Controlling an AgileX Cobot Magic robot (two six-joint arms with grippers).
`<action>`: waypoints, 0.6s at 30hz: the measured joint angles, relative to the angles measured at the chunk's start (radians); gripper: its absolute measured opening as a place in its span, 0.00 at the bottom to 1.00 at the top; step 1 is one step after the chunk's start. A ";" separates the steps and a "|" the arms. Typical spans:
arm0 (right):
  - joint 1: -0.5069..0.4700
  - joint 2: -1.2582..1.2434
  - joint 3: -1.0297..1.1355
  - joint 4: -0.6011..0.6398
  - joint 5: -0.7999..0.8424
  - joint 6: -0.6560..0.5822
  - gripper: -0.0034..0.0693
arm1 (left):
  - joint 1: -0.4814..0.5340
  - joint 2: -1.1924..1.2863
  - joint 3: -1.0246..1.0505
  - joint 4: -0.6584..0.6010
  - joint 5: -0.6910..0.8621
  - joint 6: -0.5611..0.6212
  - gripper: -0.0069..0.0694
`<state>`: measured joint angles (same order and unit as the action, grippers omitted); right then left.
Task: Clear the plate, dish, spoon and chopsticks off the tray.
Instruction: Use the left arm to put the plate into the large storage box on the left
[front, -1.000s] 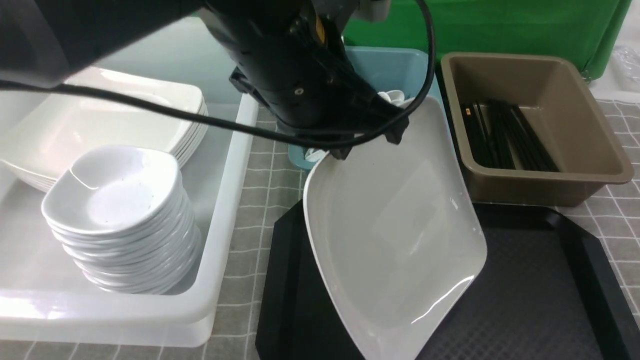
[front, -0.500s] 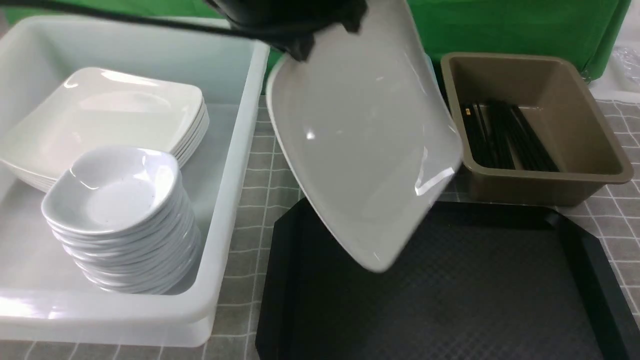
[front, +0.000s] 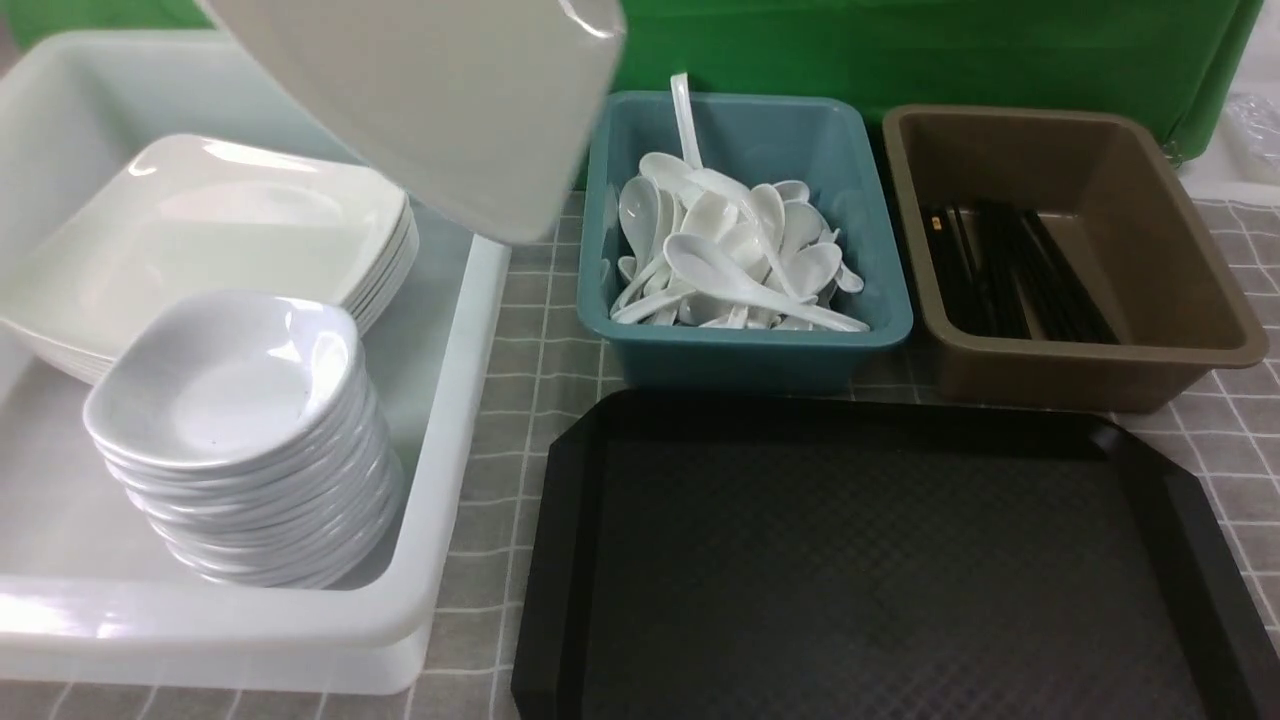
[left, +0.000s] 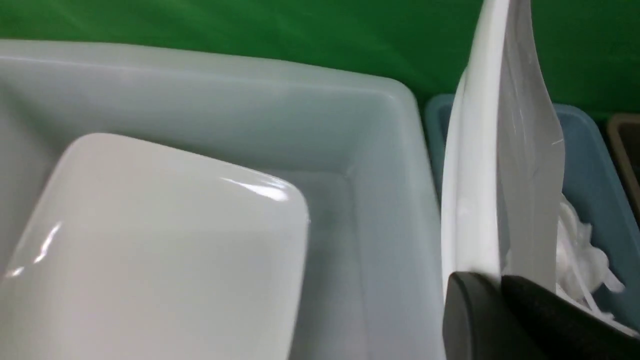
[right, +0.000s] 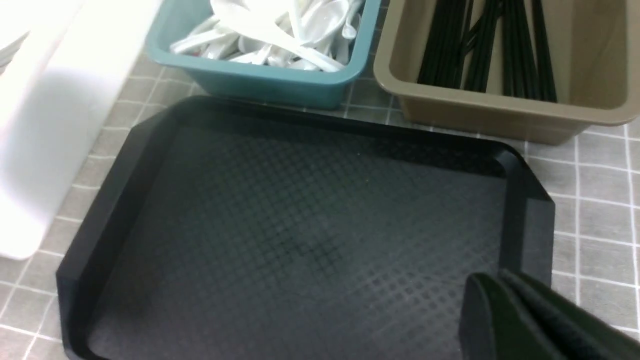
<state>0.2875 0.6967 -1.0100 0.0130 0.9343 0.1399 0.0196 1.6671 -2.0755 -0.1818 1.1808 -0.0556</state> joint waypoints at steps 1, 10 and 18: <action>0.000 0.000 0.000 0.000 0.000 0.000 0.10 | 0.050 0.000 0.000 -0.017 0.000 0.022 0.13; 0.000 0.000 0.000 0.013 0.000 -0.016 0.10 | 0.359 0.042 -0.003 -0.170 -0.033 0.164 0.13; 0.000 0.000 0.000 0.062 0.011 -0.034 0.10 | 0.439 0.180 -0.004 -0.291 -0.020 0.252 0.13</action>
<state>0.2875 0.6967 -1.0100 0.0746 0.9453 0.1057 0.4583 1.8472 -2.0795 -0.4733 1.1609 0.1968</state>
